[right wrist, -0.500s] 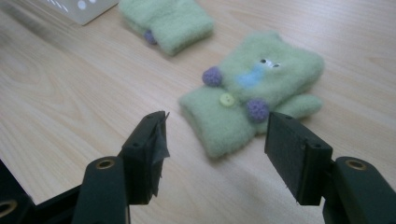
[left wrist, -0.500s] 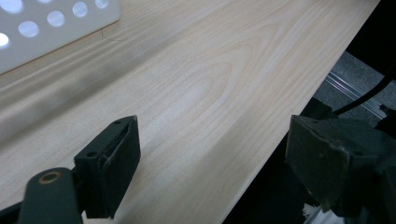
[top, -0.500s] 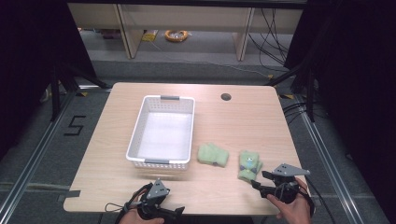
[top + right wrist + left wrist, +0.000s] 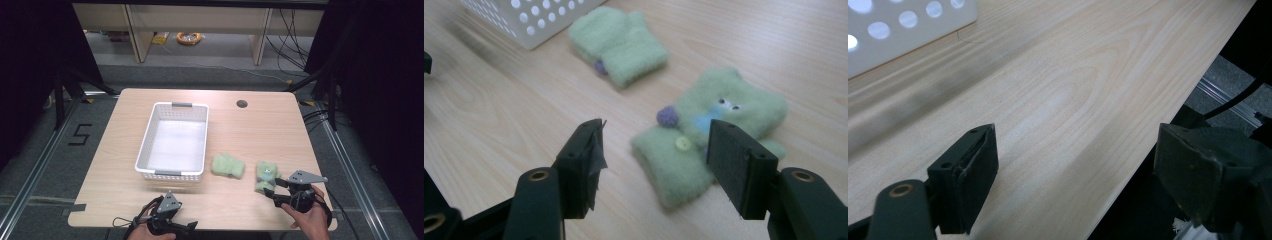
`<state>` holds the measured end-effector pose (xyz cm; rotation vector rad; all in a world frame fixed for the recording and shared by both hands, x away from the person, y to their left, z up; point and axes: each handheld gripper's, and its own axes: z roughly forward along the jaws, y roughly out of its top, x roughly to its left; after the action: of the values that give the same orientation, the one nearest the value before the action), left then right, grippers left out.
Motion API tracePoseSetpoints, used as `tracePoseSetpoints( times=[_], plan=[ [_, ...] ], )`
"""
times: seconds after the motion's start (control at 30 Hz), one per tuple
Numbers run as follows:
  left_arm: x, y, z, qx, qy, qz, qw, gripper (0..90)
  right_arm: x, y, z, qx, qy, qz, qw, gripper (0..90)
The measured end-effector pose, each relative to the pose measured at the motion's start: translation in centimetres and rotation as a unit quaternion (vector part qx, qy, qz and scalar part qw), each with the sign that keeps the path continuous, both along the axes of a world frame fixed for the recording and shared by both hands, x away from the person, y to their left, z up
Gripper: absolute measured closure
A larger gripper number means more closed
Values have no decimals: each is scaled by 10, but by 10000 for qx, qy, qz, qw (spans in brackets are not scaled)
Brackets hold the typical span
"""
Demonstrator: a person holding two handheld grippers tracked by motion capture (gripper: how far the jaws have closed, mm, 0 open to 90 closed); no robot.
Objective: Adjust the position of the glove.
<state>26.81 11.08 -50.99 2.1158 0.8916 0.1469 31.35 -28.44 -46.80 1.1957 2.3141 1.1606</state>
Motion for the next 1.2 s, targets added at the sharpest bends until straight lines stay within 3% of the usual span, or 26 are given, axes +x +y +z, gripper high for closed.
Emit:
tracePoseSetpoints(
  times=[0.17,0.23,0.27,0.3,0.33,0.37,0.53,0.7,0.77,0.8,0.83,0.87,1.0,1.03,1.13,1.17,1.2],
  plan=[
    [0,0,0,-29,14,29,10000,174,9,9,7,32,24,60,10000,409],
    [1,1,0,56,50,60,10000,174,11,11,8,11,-47,55,10000,410],
    [0,1,0,39,41,58,10000,174,13,14,10,28,52,55,10000,413],
    [1,1,1,37,-25,31,10000,174,19,18,12,-15,-42,149,9999,415],
    [1,1,1,37,-25,31,10000,174,19,22,14,33,56,52,10000,417],
    [1,2,1,47,-4,-6,10000,173,23,23,15,-25,-15,152,9999,417],
    [1,2,1,-41,-11,61,10000,173,34,34,19,-41,59,245,9997,439],
    [1,2,1,-43,-12,69,10000,173,46,47,19,-94,18,359,9993,472],
    [1,2,1,-44,-11,71,10000,173,47,51,20,-86,129,339,9993,481],
    [1,2,1,-42,-14,71,10000,173,54,58,20,-178,48,437,9989,500],
    [1,2,2,-45,-13,74,10000,173,56,62,20,-140,176,408,9989,501],
    [1,2,2,-46,-16,75,10000,173,59,64,20,-194,168,449,9987,503],
    [1,2,2,-47,-17,73,10000,173,72,78,15,-196,190,509,9983,544],
    [1,2,2,-45,-16,69,10000,173,75,81,15,-290,286,592,9974,549],
    [1,3,2,1,-16,33,10000,174,85,91,9,-339,198,585,9975,574],
    [1,3,2,32,-16,0,10000,173,87,94,9,-375,311,592,9971,580],
    [0,2,2,-49,-14,64,10000,173,90,97,7,-361,284,559,9974,591]
  ],
)
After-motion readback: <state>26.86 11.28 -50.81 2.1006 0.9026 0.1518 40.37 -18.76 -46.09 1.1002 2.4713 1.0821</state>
